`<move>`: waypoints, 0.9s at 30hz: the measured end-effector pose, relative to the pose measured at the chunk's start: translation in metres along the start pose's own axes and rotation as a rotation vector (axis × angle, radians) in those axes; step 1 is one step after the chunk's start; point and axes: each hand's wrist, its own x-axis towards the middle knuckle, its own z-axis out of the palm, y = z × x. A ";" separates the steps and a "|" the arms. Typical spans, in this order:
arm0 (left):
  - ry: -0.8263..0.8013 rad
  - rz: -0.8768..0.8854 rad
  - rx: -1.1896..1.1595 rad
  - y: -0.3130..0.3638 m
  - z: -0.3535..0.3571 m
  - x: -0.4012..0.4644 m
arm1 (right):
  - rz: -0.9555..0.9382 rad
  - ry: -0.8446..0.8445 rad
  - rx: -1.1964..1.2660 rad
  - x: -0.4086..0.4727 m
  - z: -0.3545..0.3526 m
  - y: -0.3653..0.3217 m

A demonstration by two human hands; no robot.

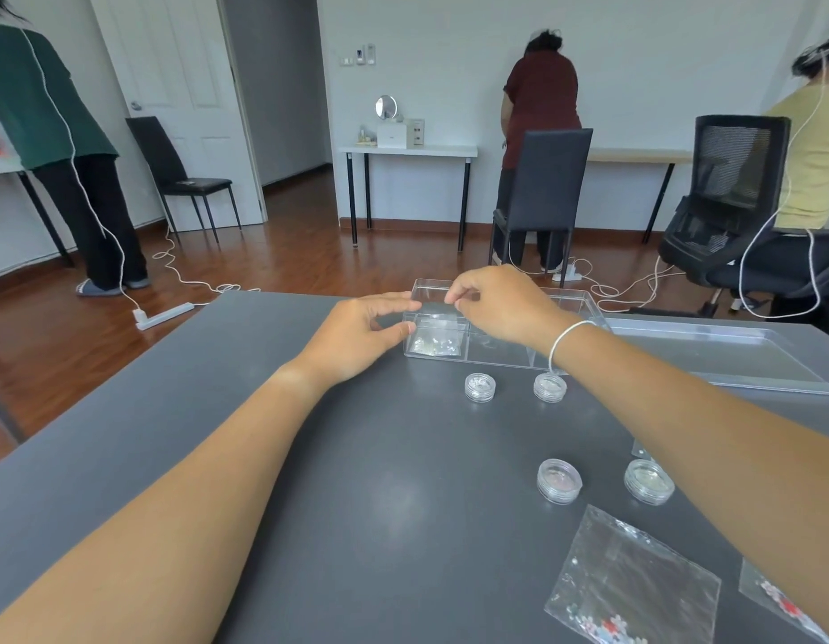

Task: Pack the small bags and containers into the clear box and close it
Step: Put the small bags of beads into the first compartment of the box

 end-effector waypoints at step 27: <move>-0.122 0.292 0.236 0.064 0.024 -0.024 | -0.031 0.052 0.084 -0.101 -0.023 0.062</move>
